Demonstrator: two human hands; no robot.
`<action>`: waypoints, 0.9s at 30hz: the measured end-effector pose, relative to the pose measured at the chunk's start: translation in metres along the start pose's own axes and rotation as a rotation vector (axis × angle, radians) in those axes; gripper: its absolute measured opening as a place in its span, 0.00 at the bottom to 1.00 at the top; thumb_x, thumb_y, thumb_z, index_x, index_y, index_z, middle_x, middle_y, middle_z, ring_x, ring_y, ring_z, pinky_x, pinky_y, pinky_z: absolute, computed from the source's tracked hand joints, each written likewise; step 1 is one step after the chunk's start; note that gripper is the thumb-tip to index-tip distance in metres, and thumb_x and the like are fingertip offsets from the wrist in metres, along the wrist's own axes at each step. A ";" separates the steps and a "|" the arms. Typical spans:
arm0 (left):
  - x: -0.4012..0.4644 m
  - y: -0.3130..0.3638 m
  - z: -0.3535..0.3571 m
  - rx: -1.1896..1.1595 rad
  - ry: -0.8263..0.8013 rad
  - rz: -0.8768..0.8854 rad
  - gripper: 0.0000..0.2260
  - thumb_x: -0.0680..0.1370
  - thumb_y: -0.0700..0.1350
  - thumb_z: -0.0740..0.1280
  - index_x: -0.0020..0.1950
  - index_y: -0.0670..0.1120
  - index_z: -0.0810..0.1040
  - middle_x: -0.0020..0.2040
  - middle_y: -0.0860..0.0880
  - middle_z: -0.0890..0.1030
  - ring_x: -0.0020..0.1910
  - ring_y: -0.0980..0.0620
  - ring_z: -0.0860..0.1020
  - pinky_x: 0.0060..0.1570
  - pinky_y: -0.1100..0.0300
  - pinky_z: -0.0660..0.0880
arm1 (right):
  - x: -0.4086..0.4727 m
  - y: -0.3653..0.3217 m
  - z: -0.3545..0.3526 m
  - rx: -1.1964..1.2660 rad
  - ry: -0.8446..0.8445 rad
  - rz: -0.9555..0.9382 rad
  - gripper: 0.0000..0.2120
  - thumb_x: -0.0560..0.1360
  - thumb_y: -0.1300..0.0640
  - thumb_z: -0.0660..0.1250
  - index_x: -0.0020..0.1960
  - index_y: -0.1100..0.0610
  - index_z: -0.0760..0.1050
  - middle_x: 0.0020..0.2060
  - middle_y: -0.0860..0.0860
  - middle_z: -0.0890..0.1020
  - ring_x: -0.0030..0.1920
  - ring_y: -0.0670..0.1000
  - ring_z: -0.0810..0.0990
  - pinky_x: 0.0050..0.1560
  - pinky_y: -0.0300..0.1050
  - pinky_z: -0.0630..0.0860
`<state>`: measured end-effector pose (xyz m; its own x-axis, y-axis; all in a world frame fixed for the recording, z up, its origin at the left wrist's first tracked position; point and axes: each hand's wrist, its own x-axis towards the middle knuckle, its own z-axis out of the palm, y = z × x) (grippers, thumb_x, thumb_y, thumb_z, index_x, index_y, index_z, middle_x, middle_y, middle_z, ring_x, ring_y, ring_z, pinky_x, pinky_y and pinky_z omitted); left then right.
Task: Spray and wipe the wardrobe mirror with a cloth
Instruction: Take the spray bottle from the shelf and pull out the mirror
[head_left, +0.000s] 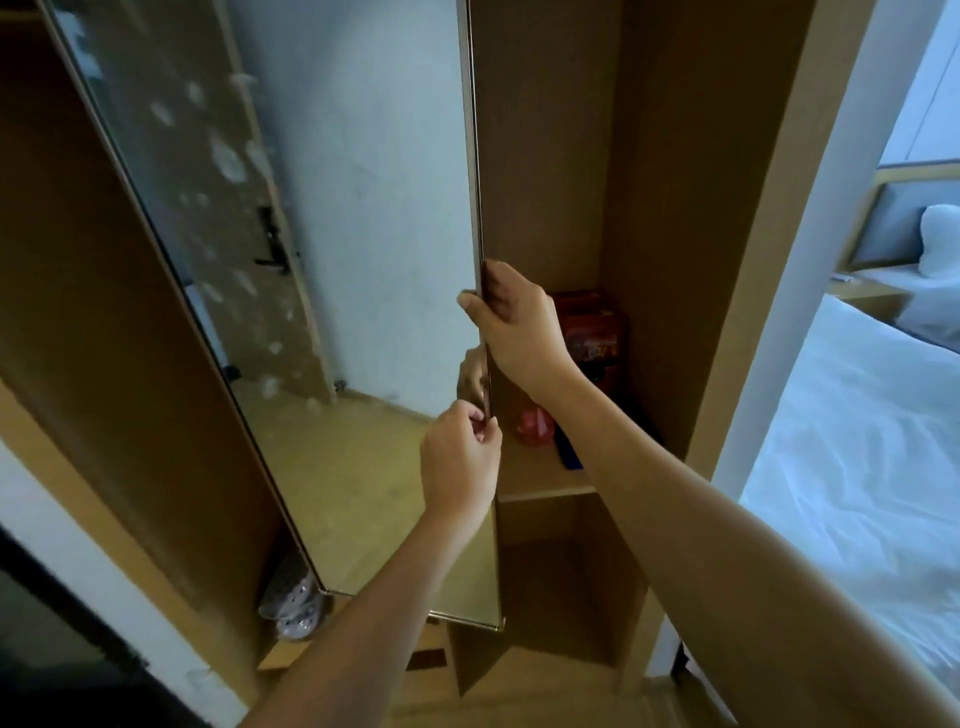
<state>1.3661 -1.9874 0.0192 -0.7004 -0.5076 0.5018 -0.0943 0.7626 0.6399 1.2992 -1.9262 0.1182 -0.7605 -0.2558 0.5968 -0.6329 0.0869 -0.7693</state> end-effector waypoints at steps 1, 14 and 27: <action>0.002 0.002 0.003 0.005 0.009 -0.010 0.08 0.77 0.46 0.69 0.50 0.42 0.79 0.44 0.47 0.83 0.42 0.51 0.80 0.41 0.66 0.68 | 0.003 0.004 -0.002 0.007 -0.008 -0.003 0.11 0.78 0.59 0.67 0.59 0.61 0.76 0.46 0.53 0.84 0.48 0.54 0.83 0.53 0.54 0.79; 0.020 0.032 0.042 0.068 0.137 -0.178 0.07 0.77 0.44 0.69 0.52 0.41 0.79 0.45 0.46 0.83 0.44 0.51 0.82 0.45 0.62 0.76 | 0.045 0.034 -0.022 0.141 -0.243 -0.036 0.15 0.79 0.59 0.66 0.65 0.60 0.74 0.53 0.51 0.84 0.54 0.47 0.82 0.58 0.49 0.78; 0.038 0.029 0.052 0.149 0.130 -0.209 0.06 0.77 0.45 0.68 0.50 0.43 0.80 0.43 0.48 0.84 0.43 0.51 0.82 0.45 0.58 0.78 | 0.061 0.047 -0.022 0.177 -0.292 -0.025 0.13 0.79 0.58 0.66 0.62 0.61 0.74 0.48 0.50 0.84 0.50 0.47 0.82 0.56 0.49 0.79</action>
<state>1.3000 -1.9639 0.0270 -0.5591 -0.6996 0.4449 -0.3369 0.6820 0.6492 1.2196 -1.9168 0.1235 -0.6552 -0.5230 0.5451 -0.5965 -0.0845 -0.7981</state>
